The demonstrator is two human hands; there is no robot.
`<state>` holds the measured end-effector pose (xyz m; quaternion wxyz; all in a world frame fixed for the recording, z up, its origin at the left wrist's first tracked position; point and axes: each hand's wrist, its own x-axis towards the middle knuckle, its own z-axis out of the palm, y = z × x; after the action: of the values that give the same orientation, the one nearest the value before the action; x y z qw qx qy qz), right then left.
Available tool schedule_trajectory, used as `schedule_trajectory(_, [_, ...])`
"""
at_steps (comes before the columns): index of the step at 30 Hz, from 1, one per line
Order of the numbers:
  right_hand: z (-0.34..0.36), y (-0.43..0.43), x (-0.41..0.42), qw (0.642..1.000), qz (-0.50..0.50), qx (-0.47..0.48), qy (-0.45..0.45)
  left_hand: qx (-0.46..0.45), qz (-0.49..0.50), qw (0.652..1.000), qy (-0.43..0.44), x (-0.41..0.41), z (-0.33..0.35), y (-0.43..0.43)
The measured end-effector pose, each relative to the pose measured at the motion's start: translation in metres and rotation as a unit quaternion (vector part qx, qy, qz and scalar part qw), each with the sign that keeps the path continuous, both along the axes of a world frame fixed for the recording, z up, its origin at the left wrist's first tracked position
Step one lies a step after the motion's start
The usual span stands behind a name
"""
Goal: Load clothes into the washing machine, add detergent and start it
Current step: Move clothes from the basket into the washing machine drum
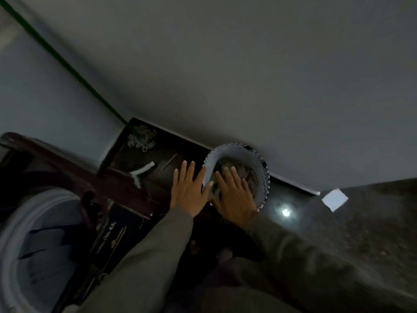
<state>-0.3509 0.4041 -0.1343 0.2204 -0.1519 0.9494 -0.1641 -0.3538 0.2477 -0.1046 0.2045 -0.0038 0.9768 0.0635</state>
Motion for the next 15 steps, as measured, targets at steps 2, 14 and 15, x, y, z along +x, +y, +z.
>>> schedule_trajectory(2, [-0.022,0.014,-0.003,0.999,-0.014,0.017,-0.024,0.002,-0.016,0.999,-0.035,-0.004,-0.014,0.008])
schedule_trajectory(14, [-0.175,0.050,-0.016,0.977,-0.119,0.026,-0.175,0.063,-0.068,0.985,-0.146,-0.033,-0.160,0.040])
schedule_trajectory(15, [-0.190,0.052,-0.021,0.975,-0.130,0.029,-0.176,0.066,-0.073,0.984,-0.148,-0.038,-0.178,0.043])
